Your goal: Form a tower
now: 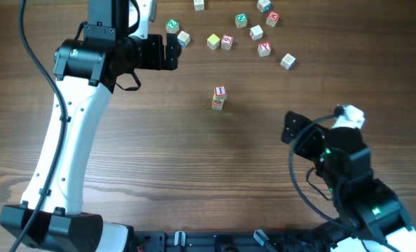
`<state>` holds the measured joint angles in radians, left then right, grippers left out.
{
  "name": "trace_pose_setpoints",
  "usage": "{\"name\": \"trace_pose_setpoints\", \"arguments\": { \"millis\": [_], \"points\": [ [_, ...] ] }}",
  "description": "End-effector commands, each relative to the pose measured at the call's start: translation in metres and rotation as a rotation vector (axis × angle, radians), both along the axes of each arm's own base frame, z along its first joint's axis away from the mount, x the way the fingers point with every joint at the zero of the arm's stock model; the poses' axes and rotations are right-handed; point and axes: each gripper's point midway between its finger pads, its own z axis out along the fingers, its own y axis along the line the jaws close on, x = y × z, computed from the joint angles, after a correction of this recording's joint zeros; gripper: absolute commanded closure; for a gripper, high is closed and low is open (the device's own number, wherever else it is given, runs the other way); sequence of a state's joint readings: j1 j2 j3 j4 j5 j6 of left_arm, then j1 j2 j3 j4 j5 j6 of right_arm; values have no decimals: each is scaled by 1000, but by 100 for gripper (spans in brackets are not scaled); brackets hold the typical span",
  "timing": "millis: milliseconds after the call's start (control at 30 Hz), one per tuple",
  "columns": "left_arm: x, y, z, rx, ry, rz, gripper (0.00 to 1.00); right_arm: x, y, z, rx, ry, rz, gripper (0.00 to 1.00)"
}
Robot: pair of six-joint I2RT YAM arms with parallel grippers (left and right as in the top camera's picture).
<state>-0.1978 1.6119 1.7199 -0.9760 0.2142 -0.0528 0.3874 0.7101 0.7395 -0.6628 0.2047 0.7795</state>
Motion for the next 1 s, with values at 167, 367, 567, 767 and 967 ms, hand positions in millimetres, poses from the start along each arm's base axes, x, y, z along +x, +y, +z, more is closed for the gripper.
{"name": "trace_pose_setpoints", "arguments": {
  "millis": [167, 367, 567, 767, 967],
  "points": [
    [-14, -59, 25, -55, -82, -173, 0, -12, -19, -15, -18, 95, -38, 0],
    [-12, -63, 27, -51, -98, -181, 0, -15, -20, -34, -44, 175, -39, 0],
    [-12, -63, 27, -34, -111, -202, 0, -8, -18, -63, -83, 300, -41, 0],
    [-12, -63, 24, -33, -104, -202, 0, 8, -8, -93, -92, 393, -23, 1],
    [-3, -66, -8, -12, -18, -202, 0, 22, 18, -115, -9, 449, 52, 0]
  ]
}}
